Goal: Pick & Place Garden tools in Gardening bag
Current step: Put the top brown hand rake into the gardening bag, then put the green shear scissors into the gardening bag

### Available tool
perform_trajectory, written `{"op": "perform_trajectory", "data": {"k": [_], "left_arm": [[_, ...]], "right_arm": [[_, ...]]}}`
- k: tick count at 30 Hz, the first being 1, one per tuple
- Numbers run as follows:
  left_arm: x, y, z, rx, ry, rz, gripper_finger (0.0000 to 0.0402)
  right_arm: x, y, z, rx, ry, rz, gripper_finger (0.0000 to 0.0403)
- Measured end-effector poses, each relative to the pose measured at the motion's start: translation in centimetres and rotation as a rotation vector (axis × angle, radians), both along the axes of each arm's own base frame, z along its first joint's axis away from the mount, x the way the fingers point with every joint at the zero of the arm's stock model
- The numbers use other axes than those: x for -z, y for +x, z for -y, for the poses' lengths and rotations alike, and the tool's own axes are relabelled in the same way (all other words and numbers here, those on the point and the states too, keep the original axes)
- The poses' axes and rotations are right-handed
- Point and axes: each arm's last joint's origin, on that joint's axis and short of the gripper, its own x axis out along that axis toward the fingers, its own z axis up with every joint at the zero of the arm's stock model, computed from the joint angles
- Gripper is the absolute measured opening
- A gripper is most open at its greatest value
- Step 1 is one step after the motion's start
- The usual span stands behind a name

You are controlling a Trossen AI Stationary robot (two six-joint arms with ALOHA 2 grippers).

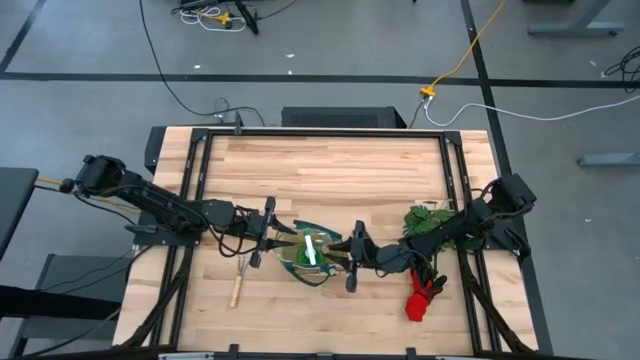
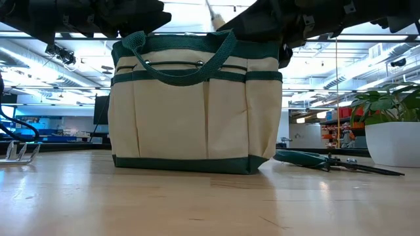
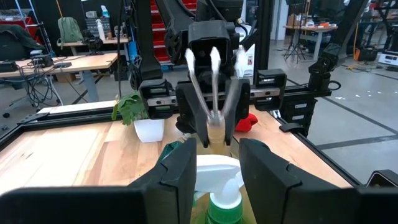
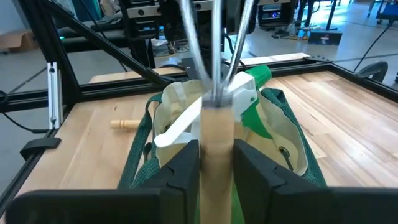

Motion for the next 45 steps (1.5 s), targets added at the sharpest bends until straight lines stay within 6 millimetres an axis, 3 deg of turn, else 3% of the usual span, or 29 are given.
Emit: {"op": "perform_trajectory", "data": {"k": [14,23,33,45], "left_arm": [[0.0,0.0,0.0,0.000,0.000,0.000,0.0126],[0.0,0.0,0.0,0.000,0.000,0.000,0.0126],[0.0,0.0,0.0,0.000,0.000,0.004,0.0126],[-0.1,0.0,0.0,0.000,-0.001,0.011,0.0126]], "right_arm": [[-0.4,-0.1,0.0,-0.003,-0.028,0.007,0.0117],[-2.9,-1.4,0.7,-0.002,-0.030,-0.010,0.0116],[-5.2,-5.4,2.5,0.050,0.220,-0.206,0.0116],[-3.7,-6.5,4.4,0.071,0.451,-0.479,0.0116]]}}
